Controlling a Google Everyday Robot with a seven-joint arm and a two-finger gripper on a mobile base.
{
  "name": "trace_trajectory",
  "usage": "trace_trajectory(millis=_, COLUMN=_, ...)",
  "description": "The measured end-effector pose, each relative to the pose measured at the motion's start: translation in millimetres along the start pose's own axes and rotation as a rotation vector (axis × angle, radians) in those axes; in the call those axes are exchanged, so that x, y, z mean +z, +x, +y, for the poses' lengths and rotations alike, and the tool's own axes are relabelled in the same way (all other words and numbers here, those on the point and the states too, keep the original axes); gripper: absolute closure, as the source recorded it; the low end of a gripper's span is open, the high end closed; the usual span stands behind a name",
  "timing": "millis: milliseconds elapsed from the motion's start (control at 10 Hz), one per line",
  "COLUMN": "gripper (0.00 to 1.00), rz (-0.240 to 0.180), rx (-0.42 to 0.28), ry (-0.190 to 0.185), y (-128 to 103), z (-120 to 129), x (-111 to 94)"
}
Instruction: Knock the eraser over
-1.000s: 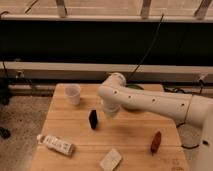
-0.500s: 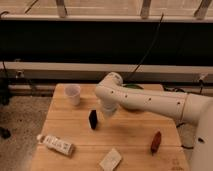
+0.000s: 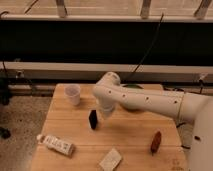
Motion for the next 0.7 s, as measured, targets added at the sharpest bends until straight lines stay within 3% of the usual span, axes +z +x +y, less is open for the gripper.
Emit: trace_trajectory(millis=700, gripper=0.95, rz=0.005, rx=-0.025, ry=0.006, y=-3.6, z=-9.6, x=0.3)
